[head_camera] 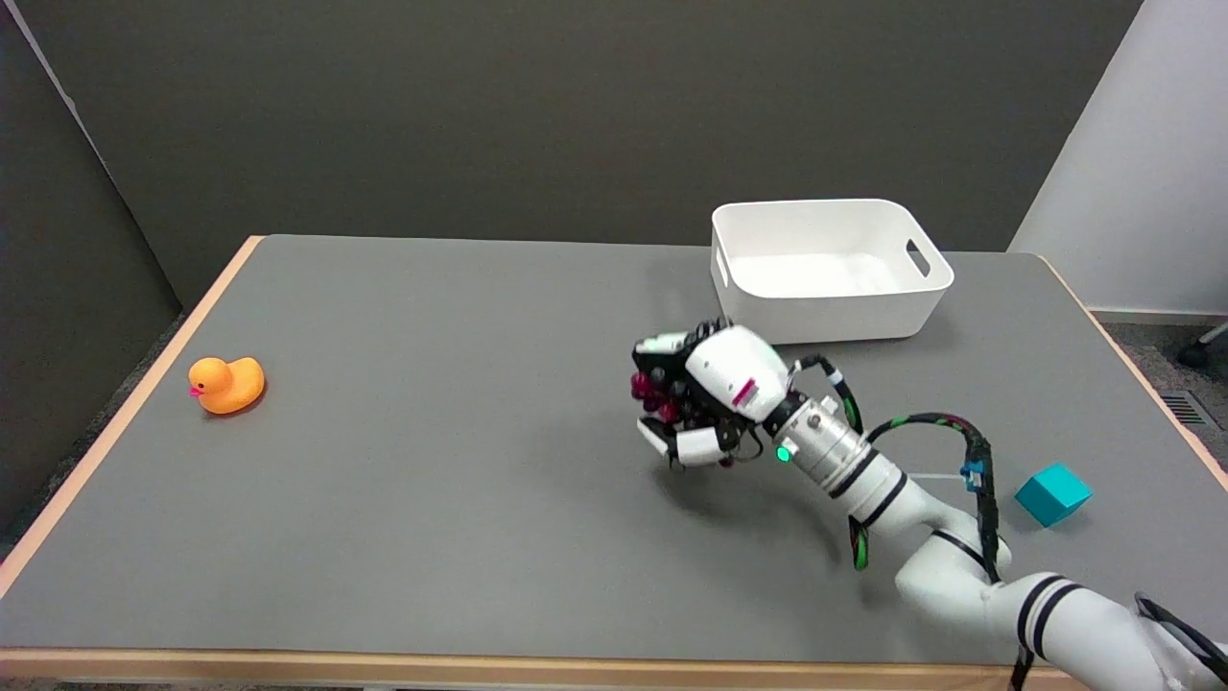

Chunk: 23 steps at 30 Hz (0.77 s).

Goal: Pick up the grape.

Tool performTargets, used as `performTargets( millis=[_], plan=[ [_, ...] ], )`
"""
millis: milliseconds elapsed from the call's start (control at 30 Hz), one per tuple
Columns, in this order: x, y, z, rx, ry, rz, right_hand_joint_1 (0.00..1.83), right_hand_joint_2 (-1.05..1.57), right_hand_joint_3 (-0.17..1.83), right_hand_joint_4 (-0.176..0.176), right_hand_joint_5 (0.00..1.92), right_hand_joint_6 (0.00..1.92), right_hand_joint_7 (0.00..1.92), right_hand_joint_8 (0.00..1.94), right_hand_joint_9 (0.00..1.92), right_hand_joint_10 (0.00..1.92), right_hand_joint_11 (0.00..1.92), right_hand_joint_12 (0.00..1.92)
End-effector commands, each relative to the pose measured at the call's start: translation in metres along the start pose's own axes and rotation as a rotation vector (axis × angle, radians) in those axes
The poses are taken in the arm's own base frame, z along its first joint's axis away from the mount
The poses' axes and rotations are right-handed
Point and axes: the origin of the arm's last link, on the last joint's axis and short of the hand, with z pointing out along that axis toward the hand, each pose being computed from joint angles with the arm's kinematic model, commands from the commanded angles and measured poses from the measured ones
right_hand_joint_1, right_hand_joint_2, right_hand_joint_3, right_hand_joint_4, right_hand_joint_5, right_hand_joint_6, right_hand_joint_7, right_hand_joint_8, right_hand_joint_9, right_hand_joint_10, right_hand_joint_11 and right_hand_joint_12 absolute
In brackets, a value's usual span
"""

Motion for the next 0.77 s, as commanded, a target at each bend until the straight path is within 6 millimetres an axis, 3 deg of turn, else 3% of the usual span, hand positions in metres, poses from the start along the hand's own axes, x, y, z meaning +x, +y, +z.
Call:
performTargets(
  millis=[33,233,433,600,767],
  plan=[
    [0.098,-0.009,0.04,0.108,0.346,-0.13,0.91,0.71,0.76,-0.01,0.69,1.92,0.82,1.94,1.26,1.92,1.17,1.92],
    [0.126,-0.004,0.052,0.11,0.393,-0.184,0.93,0.67,0.87,-0.006,0.69,1.92,0.89,1.94,1.29,1.92,1.22,1.92],
    [0.154,0.018,0.072,0.059,0.387,-0.244,0.96,0.65,0.91,-0.005,0.7,1.92,0.93,1.94,1.31,1.92,1.24,1.92],
    [0.172,0.051,0.091,-0.024,0.336,-0.276,0.96,0.66,0.91,-0.005,0.69,1.92,0.92,1.94,1.3,1.92,1.24,1.92],
    [0.182,0.095,0.114,-0.152,0.269,-0.278,0.96,0.66,0.91,-0.004,0.7,1.92,0.92,1.94,1.3,1.92,1.24,1.92]
  ],
)
